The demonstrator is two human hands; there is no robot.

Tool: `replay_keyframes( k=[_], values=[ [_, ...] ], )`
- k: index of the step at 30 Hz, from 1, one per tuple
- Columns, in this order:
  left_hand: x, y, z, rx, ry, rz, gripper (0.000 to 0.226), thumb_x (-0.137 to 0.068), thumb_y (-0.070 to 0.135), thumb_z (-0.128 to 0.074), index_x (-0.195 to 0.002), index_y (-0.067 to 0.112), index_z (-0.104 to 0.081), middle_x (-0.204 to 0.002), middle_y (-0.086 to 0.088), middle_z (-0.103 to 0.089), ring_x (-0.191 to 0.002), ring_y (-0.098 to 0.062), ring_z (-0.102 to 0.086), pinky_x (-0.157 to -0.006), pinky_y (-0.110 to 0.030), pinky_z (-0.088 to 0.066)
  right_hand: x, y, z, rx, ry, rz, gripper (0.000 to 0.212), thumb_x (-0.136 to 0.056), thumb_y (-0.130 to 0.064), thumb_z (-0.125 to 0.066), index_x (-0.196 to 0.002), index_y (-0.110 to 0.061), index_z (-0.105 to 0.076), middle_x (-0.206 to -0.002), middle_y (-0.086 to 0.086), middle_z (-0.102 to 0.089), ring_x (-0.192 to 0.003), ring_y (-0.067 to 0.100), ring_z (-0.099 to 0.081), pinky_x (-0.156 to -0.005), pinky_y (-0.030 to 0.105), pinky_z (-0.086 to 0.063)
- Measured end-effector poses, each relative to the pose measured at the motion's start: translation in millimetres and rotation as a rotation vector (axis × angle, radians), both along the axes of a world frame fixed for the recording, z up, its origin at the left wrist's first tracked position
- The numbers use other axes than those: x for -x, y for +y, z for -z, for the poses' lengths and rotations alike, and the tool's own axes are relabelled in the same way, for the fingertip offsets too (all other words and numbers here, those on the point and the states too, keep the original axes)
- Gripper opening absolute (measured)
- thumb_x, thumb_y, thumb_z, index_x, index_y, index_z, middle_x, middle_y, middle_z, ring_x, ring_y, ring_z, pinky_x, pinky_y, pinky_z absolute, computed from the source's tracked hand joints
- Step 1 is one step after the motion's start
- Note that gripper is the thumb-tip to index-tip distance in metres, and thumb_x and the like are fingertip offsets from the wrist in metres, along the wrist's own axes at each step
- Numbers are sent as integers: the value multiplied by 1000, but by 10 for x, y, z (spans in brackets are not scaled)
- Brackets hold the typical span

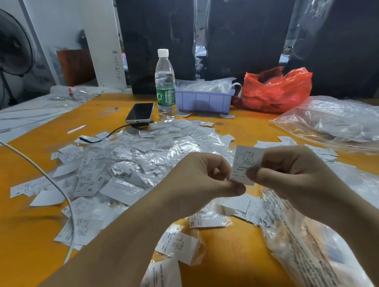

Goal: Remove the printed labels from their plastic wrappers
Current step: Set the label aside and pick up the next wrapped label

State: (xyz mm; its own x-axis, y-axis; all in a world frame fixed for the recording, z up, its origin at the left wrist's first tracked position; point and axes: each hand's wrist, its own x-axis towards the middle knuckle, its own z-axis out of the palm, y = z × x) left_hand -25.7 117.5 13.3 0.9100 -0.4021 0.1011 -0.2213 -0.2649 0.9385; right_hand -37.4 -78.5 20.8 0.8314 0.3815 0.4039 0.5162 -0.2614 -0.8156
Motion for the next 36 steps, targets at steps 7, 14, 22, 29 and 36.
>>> replay_keyframes(
  k=[7,14,22,29,36],
  values=[
    [-19,25,1,-5,0,31,20,-79,18,-79,-93,5,-74,-93,-31,-63,-73,-33,-57,-68,-26,-51,1,45,13,16,-12,-14,17,-78,-33,-68,-87,-23,-79,-76,19,-70,-64,42,-57,-57,48,-42],
    [-15,48,-9,28,12,42,20,-79,20,-79,-92,6,-74,-88,-34,-59,-70,-21,-49,-59,-20,-42,6,6,-7,-90,-4,40,13,-80,-19,-75,-73,-8,-72,-48,-2,-50,-41,2,-35,-42,12,-27],
    [-35,49,3,25,31,55,17,-81,20,-77,-96,11,-76,-80,-12,-70,-66,-8,-59,-56,-11,-44,27,30,-31,-95,-5,92,22,-70,-33,-70,-76,-13,-75,-50,2,-47,-42,8,-33,-41,20,-25],
    [-13,60,-55,75,110,60,17,-83,19,-73,-97,11,-75,-83,-5,-74,-70,-7,-60,-55,-15,-42,0,22,-5,-71,29,74,25,-68,-36,-71,-74,-12,-75,-47,2,-45,-42,12,-29,-42,24,-21],
    [-8,46,-79,66,145,31,31,-76,32,-71,-100,12,-75,-81,4,-73,-69,-1,-63,-59,-20,-43,19,37,-26,-155,-7,114,24,-69,-33,-72,-82,-13,-75,-49,1,-45,-40,4,-34,-41,13,-28]
  ],
)
